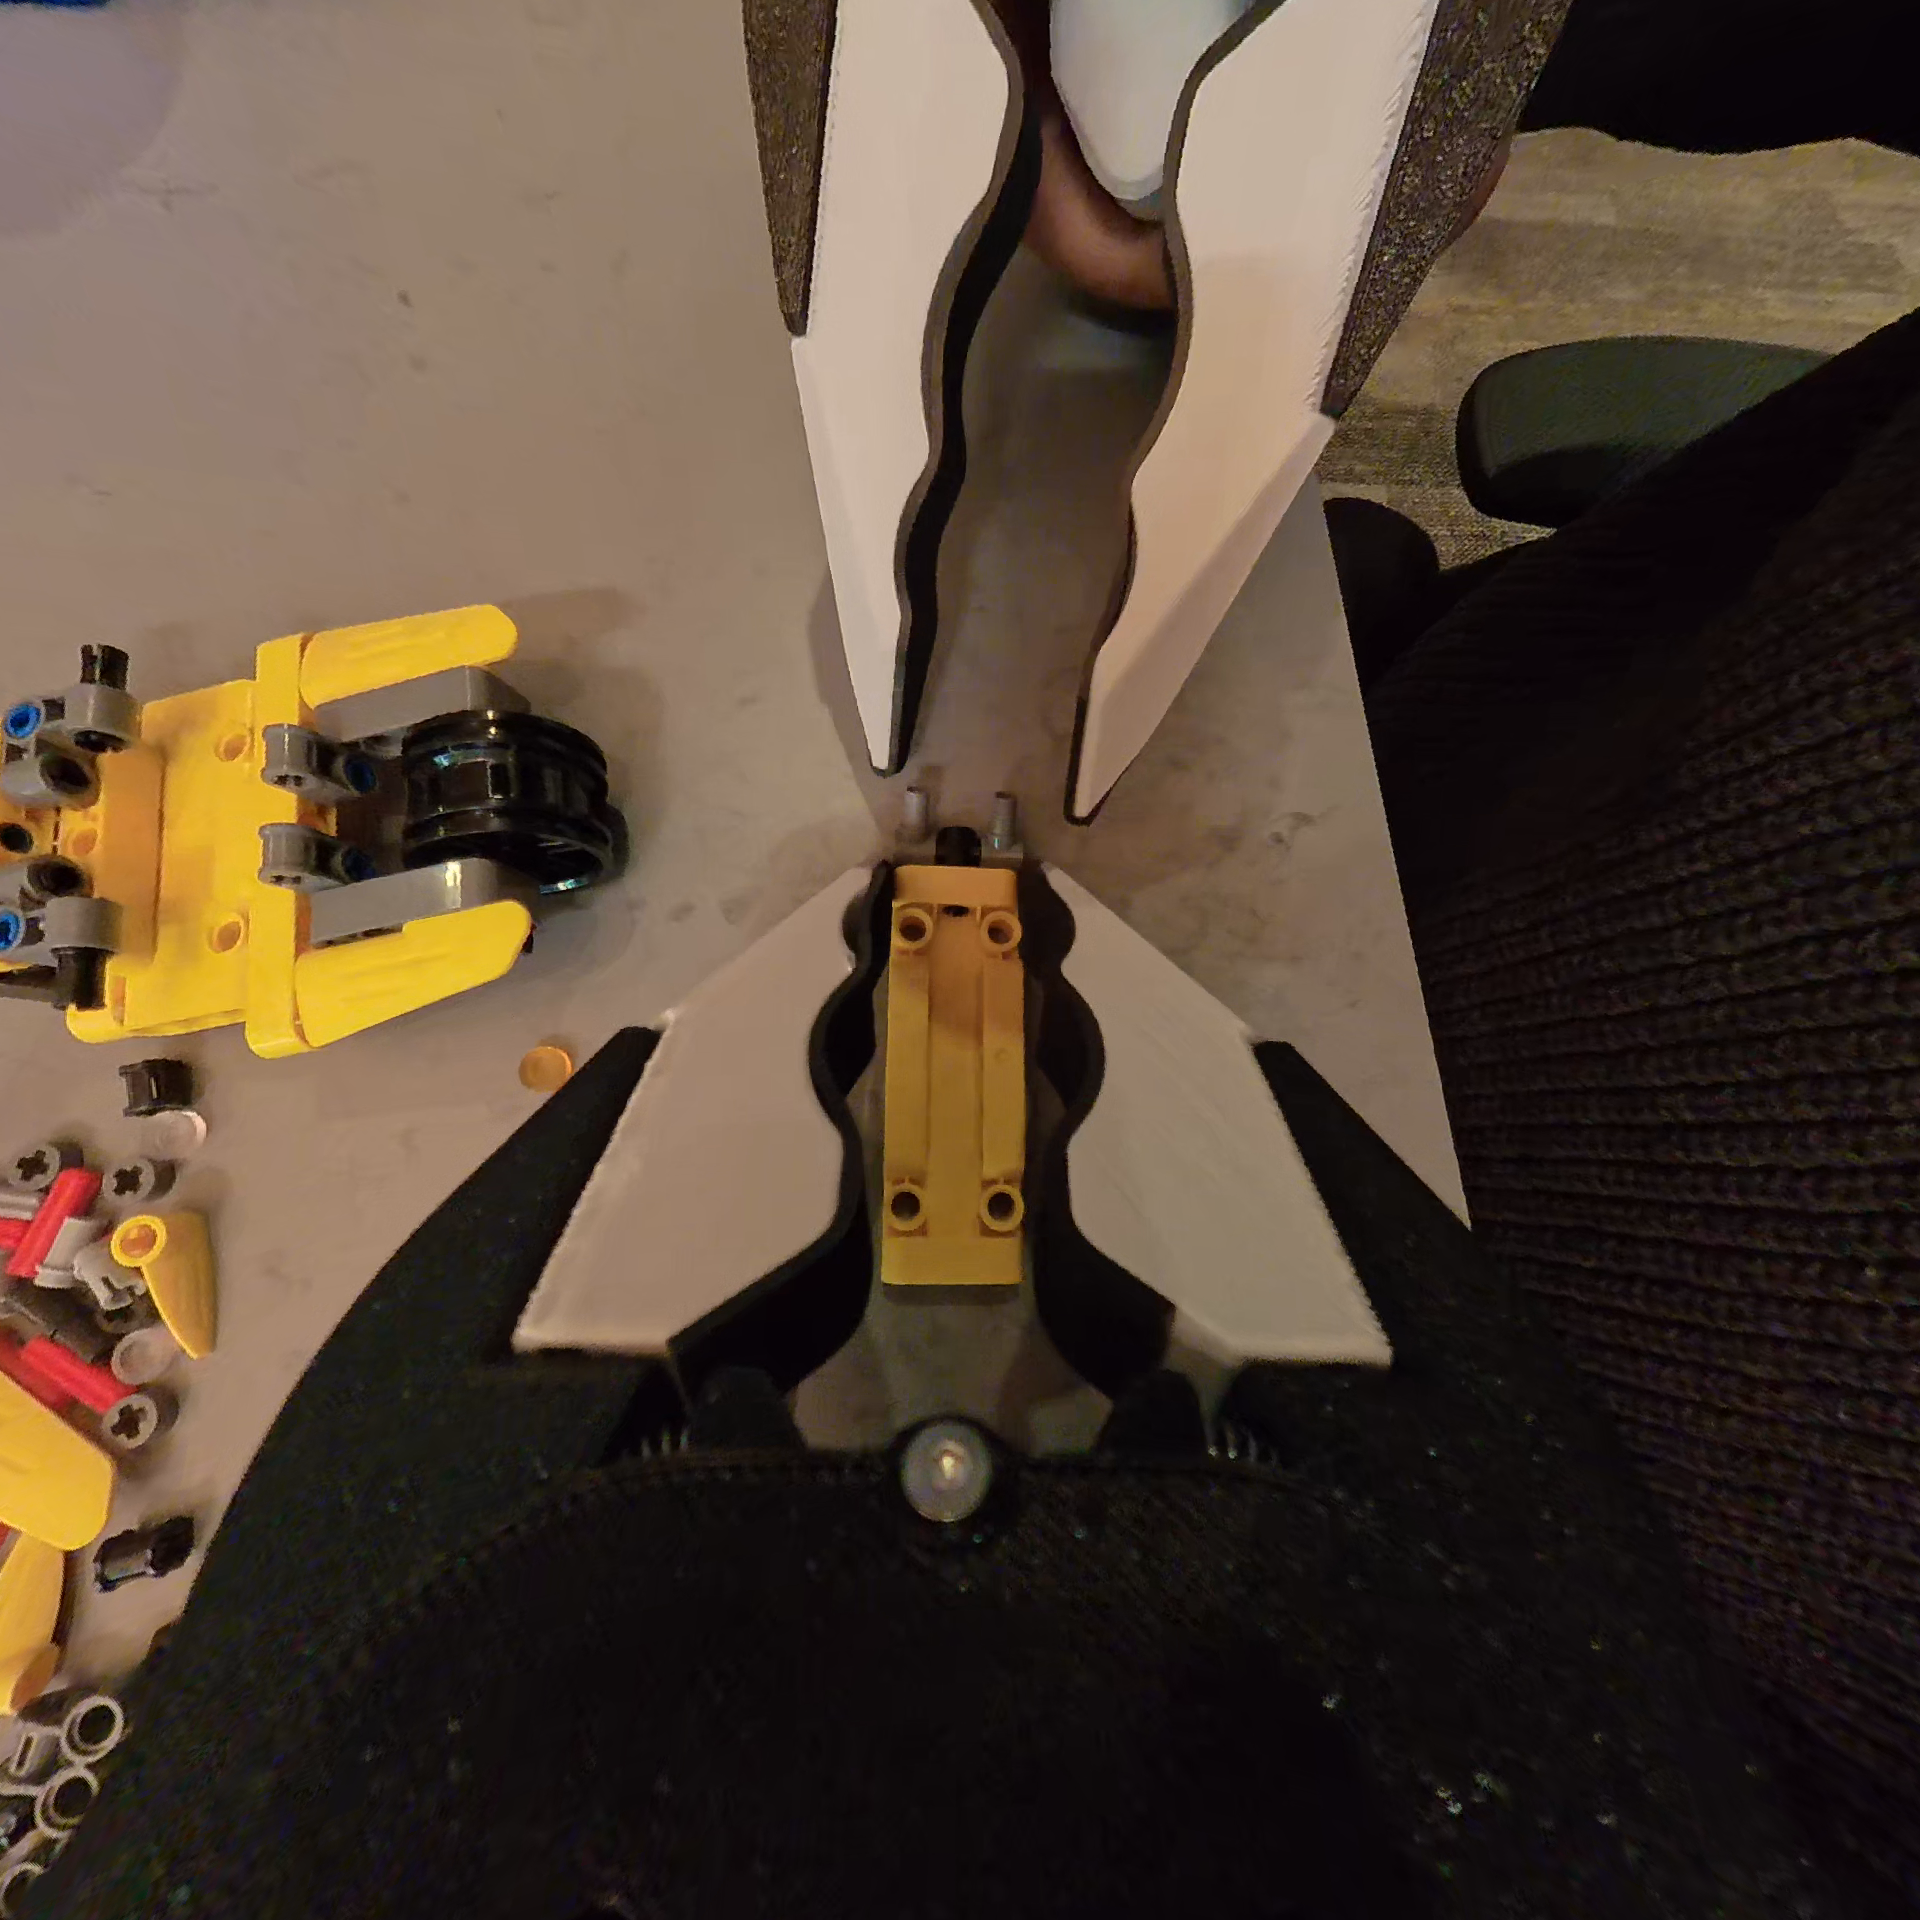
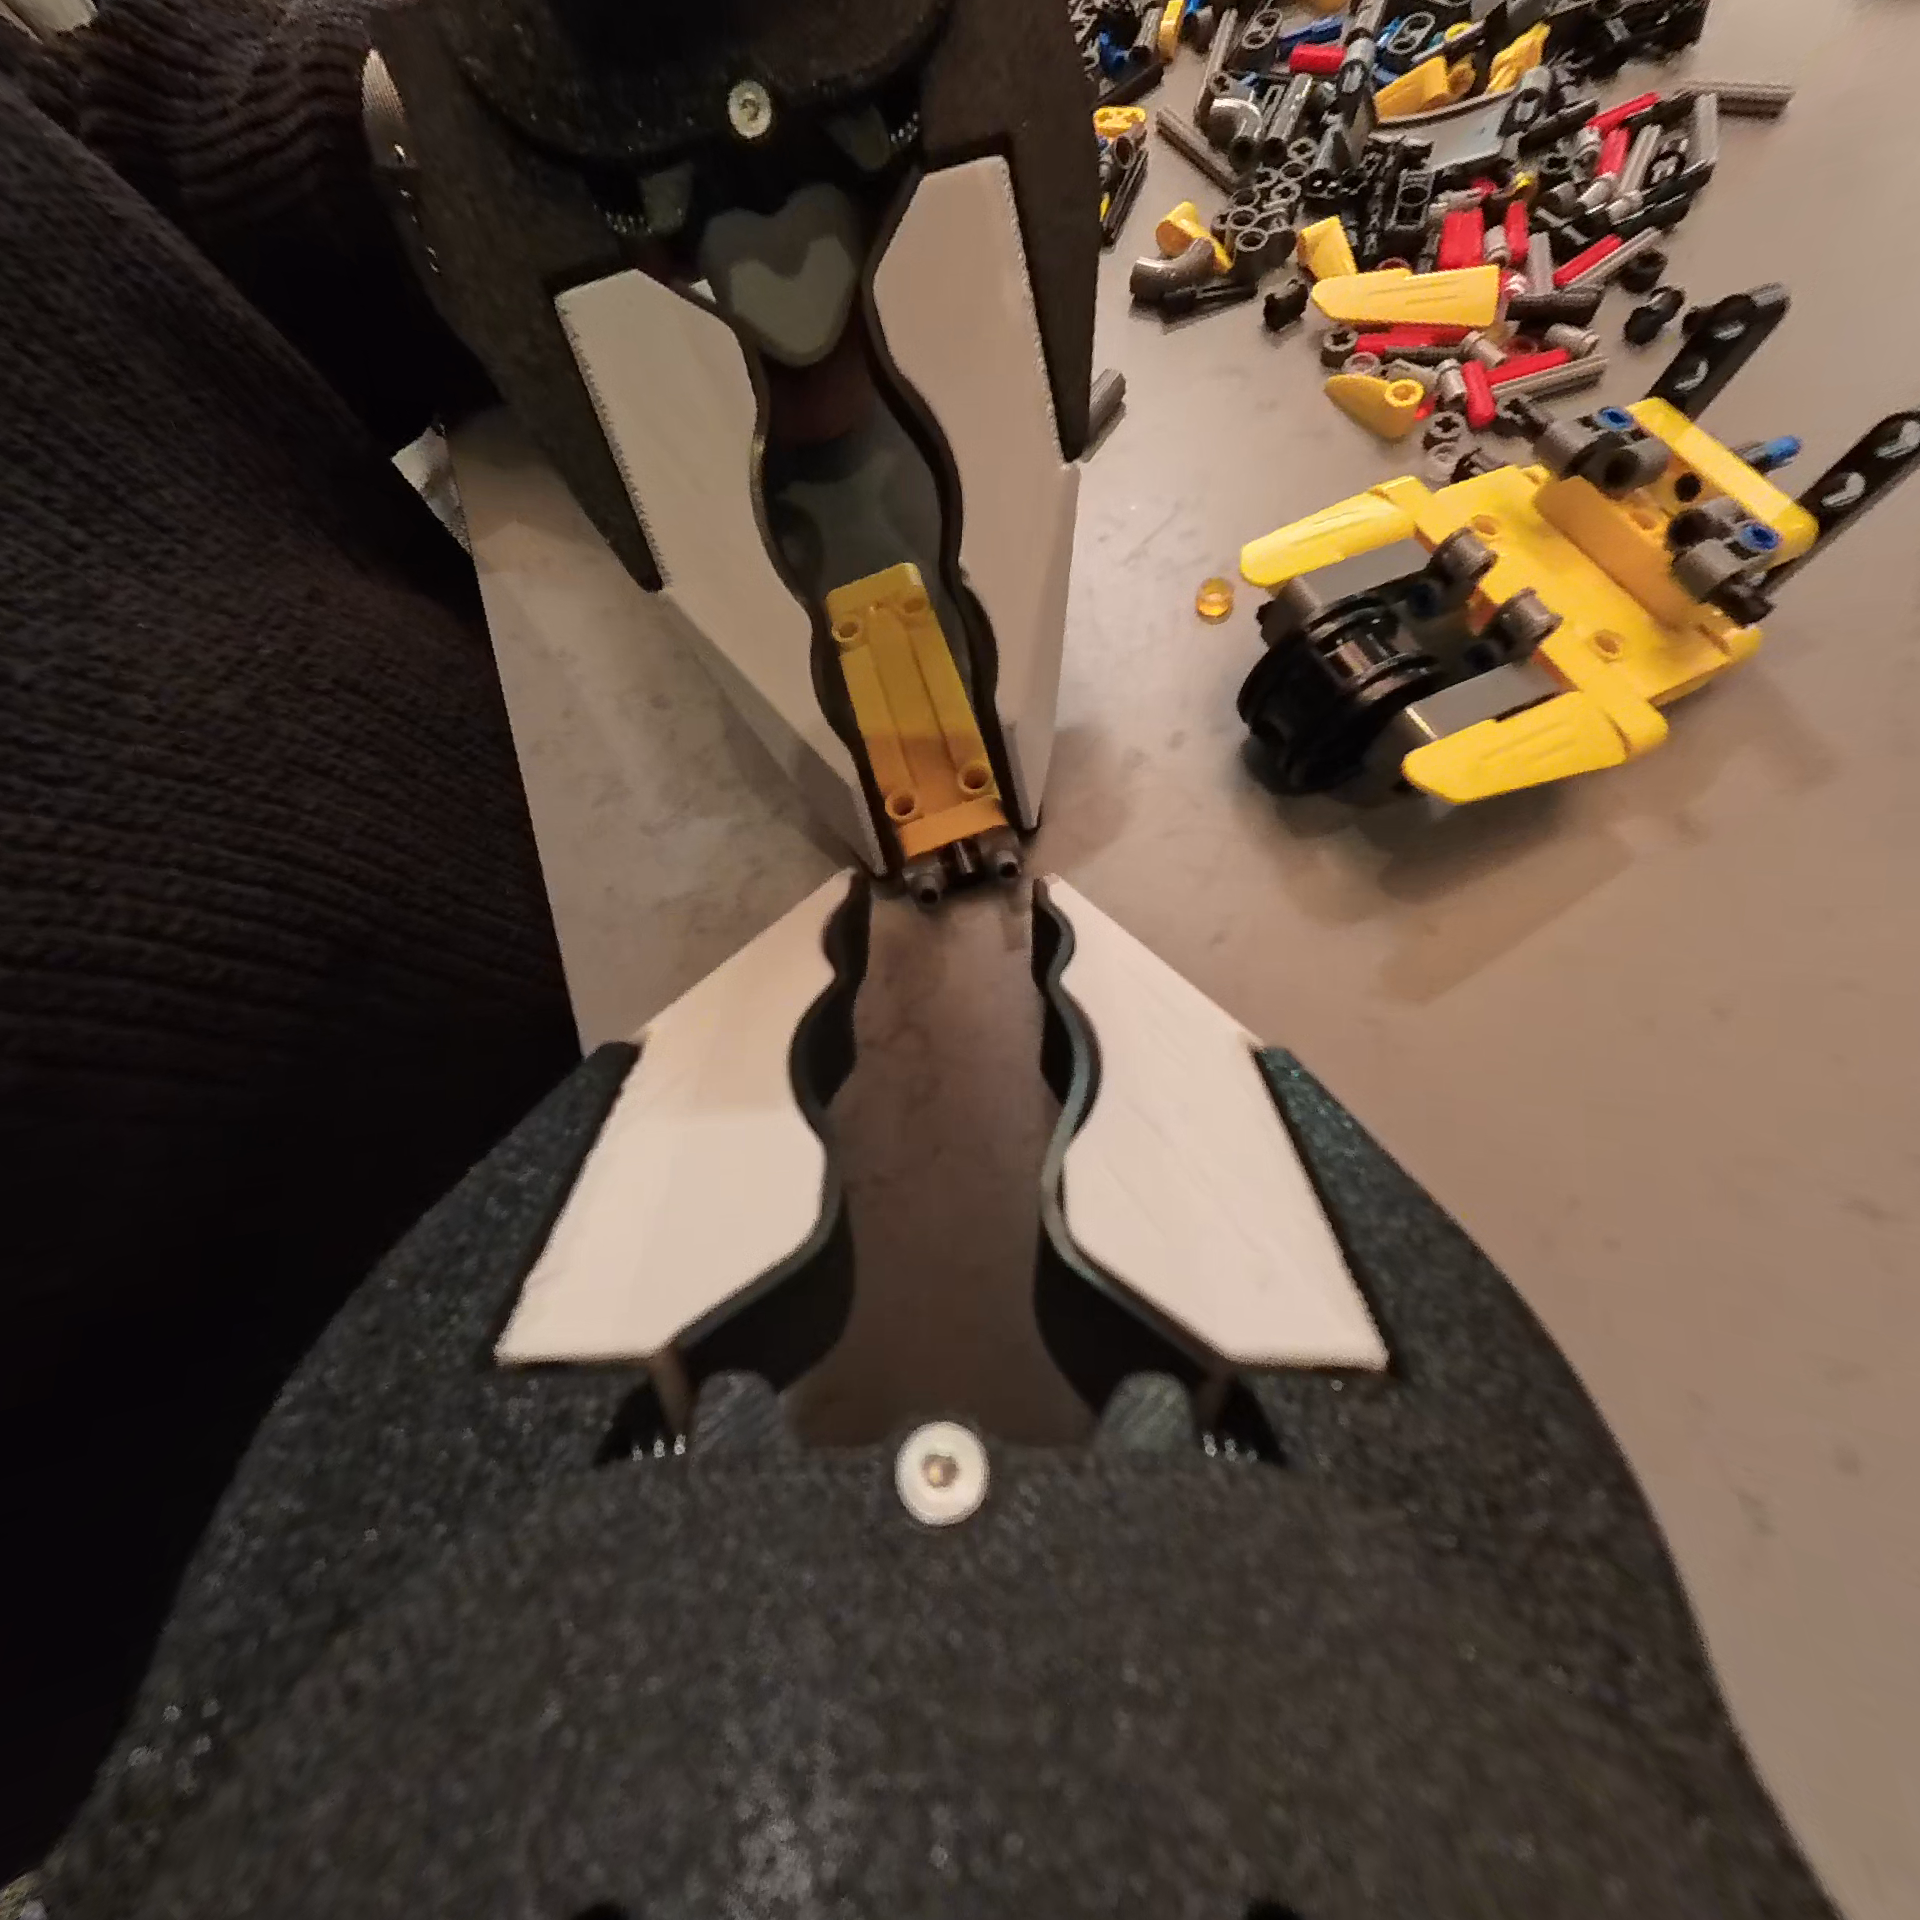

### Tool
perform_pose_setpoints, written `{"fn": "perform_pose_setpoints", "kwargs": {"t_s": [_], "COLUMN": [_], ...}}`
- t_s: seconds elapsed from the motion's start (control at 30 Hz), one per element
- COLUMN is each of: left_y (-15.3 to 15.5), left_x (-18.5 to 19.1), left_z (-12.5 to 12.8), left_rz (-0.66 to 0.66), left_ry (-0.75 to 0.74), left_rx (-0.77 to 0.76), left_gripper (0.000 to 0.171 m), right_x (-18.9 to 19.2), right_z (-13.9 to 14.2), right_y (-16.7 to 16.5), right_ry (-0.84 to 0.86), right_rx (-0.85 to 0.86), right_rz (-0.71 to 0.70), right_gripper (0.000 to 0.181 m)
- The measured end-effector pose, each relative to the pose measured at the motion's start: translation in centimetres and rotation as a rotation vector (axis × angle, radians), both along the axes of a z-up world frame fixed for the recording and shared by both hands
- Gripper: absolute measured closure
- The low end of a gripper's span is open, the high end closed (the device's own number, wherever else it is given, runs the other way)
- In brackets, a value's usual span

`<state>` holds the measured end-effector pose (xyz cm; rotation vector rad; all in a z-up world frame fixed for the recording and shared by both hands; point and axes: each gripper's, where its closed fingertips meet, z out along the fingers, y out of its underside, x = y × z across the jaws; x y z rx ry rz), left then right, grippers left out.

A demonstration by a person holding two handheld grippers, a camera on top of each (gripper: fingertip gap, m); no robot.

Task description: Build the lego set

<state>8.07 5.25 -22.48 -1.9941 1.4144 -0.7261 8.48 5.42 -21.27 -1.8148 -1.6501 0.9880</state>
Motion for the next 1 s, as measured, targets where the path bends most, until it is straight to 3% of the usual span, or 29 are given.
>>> {"fn": "perform_pose_setpoints", "kwargs": {"t_s": [0.43, 0.87, 1.0], "left_y": [0.0, -0.4, -0.7], "left_x": [0.0, 0.0, -0.5], "left_z": [0.0, 0.0, 0.2], "left_rz": [-0.003, -0.02, -0.035], "left_ry": [0.004, 0.006, -0.009], "left_rx": [0.01, 0.02, 0.008], "left_gripper": [0.148, 0.145, 0.127], "right_x": [-0.1, -0.8, -1.1], "right_z": [-0.1, -0.8, -1.0], "right_y": [0.2, -0.3, -0.4], "right_ry": [-0.008, -0.044, -0.049], "right_rx": [0.039, 0.215, 0.26], "right_rz": [0.003, 0.133, 0.193], "right_gripper": [0.153, 0.145, 0.145]}}
